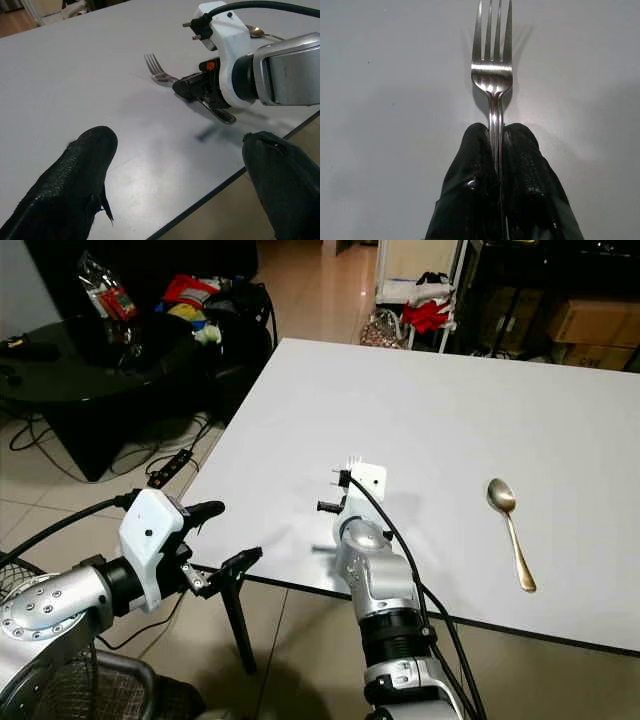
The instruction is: Setting the table
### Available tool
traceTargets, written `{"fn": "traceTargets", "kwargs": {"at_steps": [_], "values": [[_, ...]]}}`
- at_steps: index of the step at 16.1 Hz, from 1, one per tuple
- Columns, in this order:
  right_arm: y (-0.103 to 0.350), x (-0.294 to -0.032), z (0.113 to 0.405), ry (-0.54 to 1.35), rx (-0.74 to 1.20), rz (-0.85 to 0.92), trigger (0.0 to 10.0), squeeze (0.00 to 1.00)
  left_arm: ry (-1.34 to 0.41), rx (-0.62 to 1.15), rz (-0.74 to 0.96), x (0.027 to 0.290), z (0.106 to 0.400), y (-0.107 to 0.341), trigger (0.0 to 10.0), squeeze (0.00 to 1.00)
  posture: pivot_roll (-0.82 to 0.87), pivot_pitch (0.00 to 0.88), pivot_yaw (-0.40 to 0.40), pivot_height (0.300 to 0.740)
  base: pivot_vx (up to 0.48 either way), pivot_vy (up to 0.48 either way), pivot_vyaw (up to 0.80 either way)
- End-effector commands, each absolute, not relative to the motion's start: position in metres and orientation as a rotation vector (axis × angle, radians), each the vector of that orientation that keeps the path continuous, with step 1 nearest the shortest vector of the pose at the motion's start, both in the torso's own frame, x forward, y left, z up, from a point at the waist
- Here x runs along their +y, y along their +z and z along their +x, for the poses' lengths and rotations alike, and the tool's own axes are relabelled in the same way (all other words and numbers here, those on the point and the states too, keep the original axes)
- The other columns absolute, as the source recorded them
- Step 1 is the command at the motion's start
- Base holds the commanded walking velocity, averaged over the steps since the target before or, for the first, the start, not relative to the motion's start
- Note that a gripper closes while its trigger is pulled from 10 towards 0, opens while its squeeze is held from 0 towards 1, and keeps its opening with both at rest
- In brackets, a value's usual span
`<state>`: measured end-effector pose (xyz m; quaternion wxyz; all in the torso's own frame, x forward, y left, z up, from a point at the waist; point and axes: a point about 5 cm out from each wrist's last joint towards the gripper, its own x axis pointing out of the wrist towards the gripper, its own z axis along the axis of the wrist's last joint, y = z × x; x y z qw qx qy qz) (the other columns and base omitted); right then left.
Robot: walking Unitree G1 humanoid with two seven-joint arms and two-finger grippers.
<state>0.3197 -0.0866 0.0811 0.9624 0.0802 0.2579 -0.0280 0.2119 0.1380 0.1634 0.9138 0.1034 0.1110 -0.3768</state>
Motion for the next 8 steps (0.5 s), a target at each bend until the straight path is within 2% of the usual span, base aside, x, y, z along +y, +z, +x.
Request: {"fn": "traceTargets", "kwargs": {"at_steps": [1,3,4,5,6,7,8], "values": [[0.0809,-0.0837,0.3218,-0.067,0.531,0.183,10.0,0.0,-0.782,0.226,0.221,0.1386,0.2097,0.1662,10.0,0.0,0.15,0.0,0.024,0.74,0.0,0.0,0.0],[0.0801,-0.0848,0.323,-0.082,0.53,0.187,10.0,0.0,-0.783,0.227,0.222,0.139,0.2098,0.1664,10.0,0.0,0.15,0.0,0.024,0.74,0.0,0.0,0.0],[0.0796,-0.0853,0.3236,-0.085,0.53,0.189,10.0,0.05,-0.784,0.228,0.221,0.1389,0.21,0.1666,10.0,0.0,0.15,0.0,0.025,0.74,0.0,0.0,0.0],[0.0792,-0.0858,0.3239,-0.09,0.531,0.186,10.0,0.48,-0.785,0.228,0.221,0.1388,0.2102,0.1666,10.0,0.0,0.15,0.0,0.026,0.74,0.0,0.0,0.0],[0.0793,-0.0859,0.3244,-0.089,0.528,0.185,10.0,0.87,-0.786,0.229,0.221,0.1388,0.2104,0.1665,10.0,0.0,0.15,0.0,0.025,0.74,0.0,0.0,0.0],[0.0796,-0.0856,0.3254,-0.088,0.523,0.183,10.0,1.0,-0.788,0.23,0.22,0.1388,0.2109,0.1665,10.0,0.0,0.15,0.0,0.025,0.74,0.0,0.0,0.0],[0.0798,-0.0856,0.3257,-0.089,0.522,0.183,10.0,1.0,-0.788,0.23,0.22,0.1388,0.2111,0.1665,10.0,0.0,0.15,0.0,0.026,0.74,0.0,0.0,0.0]]}}
